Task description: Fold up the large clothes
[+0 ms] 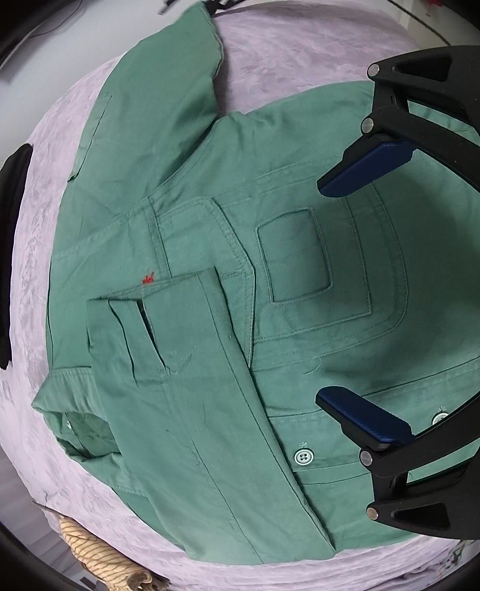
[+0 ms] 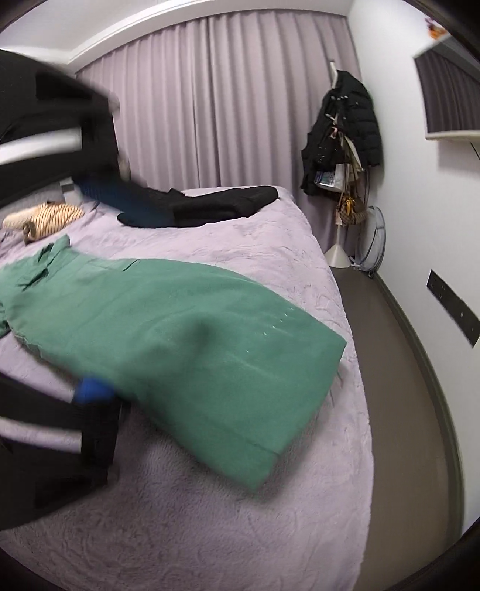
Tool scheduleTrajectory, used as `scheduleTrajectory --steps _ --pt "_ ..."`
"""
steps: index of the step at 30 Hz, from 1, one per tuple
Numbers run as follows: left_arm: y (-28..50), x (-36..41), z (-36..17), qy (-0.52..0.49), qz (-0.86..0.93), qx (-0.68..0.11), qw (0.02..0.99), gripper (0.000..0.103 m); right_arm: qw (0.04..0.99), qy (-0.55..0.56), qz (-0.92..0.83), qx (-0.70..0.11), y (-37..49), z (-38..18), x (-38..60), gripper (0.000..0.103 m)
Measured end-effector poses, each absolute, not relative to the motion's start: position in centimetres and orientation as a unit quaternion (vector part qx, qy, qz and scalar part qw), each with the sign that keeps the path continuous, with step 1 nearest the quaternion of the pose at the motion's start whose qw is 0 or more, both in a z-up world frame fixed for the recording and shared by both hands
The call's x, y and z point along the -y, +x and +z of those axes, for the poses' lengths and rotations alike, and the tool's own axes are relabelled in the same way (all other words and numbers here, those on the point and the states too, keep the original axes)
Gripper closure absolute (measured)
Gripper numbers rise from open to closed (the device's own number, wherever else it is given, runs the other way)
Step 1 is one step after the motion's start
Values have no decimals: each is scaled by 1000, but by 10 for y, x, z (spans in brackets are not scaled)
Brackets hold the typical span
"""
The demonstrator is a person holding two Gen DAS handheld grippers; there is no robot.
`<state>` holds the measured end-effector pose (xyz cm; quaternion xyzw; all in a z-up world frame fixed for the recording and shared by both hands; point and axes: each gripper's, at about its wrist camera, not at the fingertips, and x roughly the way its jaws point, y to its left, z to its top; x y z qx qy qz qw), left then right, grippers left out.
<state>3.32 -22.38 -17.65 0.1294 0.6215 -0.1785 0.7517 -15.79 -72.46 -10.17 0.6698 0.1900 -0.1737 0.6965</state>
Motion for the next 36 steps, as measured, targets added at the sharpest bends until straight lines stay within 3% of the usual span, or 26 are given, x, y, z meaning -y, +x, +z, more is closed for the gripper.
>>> scheduleTrajectory --steps 1,2,10,18,21,25,29,31,33,35,36 --pt "38 220 -177 126 -179 -621 753 0 692 675 -170 -192 -156 -102 727 94" --pt "40 215 -175 124 -178 -619 755 0 693 678 -162 -186 -156 -100 728 98" --pt "58 167 -160 105 -157 -603 775 0 770 615 -45 -165 -98 -22 690 99" --pt "87 76 -154 78 -106 -584 801 0 863 400 78 -299 35 39 512 98" --pt "90 34 -154 62 -77 -578 810 0 868 304 109 -378 75 14 416 97" --pt "95 -1 -164 60 -42 -576 814 0 836 199 121 -497 104 -75 292 97" --pt "92 -38 -171 47 -29 -583 811 0 778 213 61 -588 111 -162 254 95" --pt "90 -48 -173 45 -30 -583 811 0 780 255 56 -569 95 -165 260 82" --pt "90 -54 -174 44 -32 -583 811 0 785 289 44 -546 85 -153 273 28" --pt "91 -61 -174 39 -34 -583 811 0 803 318 16 -504 72 -137 290 30" --pt "93 -63 -175 36 -34 -583 811 0 803 329 4 -497 73 -133 297 57"
